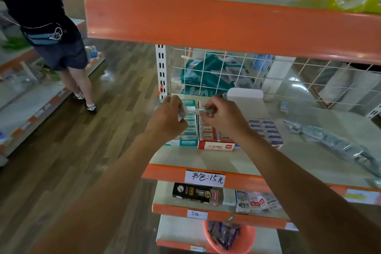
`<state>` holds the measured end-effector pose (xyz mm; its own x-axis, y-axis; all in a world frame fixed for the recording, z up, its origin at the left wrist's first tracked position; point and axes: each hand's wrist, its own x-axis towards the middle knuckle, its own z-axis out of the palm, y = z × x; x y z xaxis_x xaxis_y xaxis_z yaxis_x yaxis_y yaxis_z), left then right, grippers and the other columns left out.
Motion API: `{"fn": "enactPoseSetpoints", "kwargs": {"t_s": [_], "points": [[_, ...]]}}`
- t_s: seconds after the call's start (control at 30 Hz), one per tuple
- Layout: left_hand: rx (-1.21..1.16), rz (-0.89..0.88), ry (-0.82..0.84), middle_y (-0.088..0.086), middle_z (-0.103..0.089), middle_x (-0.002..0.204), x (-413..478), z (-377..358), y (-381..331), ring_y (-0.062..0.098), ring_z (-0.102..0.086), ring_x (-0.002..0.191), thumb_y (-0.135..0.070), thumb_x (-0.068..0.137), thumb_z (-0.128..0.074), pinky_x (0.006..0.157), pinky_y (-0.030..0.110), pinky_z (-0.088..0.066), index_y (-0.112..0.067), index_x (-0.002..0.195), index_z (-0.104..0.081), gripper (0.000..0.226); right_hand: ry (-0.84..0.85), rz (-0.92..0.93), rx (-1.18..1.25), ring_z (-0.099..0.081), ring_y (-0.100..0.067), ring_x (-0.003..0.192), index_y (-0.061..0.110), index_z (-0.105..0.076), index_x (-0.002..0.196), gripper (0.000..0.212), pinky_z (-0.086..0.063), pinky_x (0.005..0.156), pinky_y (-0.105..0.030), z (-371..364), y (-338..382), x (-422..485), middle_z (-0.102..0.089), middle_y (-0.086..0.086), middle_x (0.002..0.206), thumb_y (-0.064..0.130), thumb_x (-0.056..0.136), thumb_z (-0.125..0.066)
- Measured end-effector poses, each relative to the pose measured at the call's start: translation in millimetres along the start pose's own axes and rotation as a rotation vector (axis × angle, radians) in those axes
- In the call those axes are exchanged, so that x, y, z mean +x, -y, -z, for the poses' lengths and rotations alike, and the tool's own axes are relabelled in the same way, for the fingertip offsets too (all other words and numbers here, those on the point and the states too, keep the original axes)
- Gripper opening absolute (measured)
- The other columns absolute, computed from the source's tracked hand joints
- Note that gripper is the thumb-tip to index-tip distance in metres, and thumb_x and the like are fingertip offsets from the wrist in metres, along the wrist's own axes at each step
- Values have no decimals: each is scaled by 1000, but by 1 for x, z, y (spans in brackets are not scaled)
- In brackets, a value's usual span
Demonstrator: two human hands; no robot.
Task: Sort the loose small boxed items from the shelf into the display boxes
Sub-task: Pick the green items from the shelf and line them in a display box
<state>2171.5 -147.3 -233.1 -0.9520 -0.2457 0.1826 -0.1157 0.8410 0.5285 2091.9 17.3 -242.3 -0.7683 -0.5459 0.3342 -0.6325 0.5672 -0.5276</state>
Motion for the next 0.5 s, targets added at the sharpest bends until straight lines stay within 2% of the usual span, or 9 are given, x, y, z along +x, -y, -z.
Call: {"fn": "enactPoseSetpoints", "kwargs": {"t_s": [0.1,0.23,0.3,0.4,0.5], "points": [[4,2,21,3,-47,100,-1,3,9,16,-46,81,-6,76,-70,64,18,-37,-13,97,-46,33,29,26,-37,-51,2,64,14,-55,87,20,-38,56,-14,-11,5,6,-55,10,77,24,84,-71],[23,-24,28,-1,-50,100,0,5,24,15,-46,84,-5,76,-70,56,12,-32,-11,98,-50,30,58,1,-83,-63,-12,76,18,-52,86,20,-56,65,-31,-22,9,15,-67,0,92,28,85,-69],[33,-11,27,-1,-57,103,2,7,32,15,-51,85,-10,77,-72,60,16,-40,-13,99,-54,29,79,2,-118,-63,-15,78,18,-52,87,19,-56,66,-34,-25,10,20,-67,-2,95,29,87,-68],[-22,32,13,4,-61,107,6,8,39,22,-56,87,-9,80,-70,70,32,-53,-14,100,-56,25,109,29,-204,-58,-17,80,18,-55,91,17,-47,63,-29,-29,12,28,-63,-2,92,30,88,-66],[-77,64,22,5,-58,115,12,7,47,21,-51,91,-4,84,-65,68,30,-52,-14,101,-54,22,126,37,-298,-50,-14,80,17,-59,96,18,-31,60,-23,-34,14,34,-52,0,94,32,89,-66]]}}
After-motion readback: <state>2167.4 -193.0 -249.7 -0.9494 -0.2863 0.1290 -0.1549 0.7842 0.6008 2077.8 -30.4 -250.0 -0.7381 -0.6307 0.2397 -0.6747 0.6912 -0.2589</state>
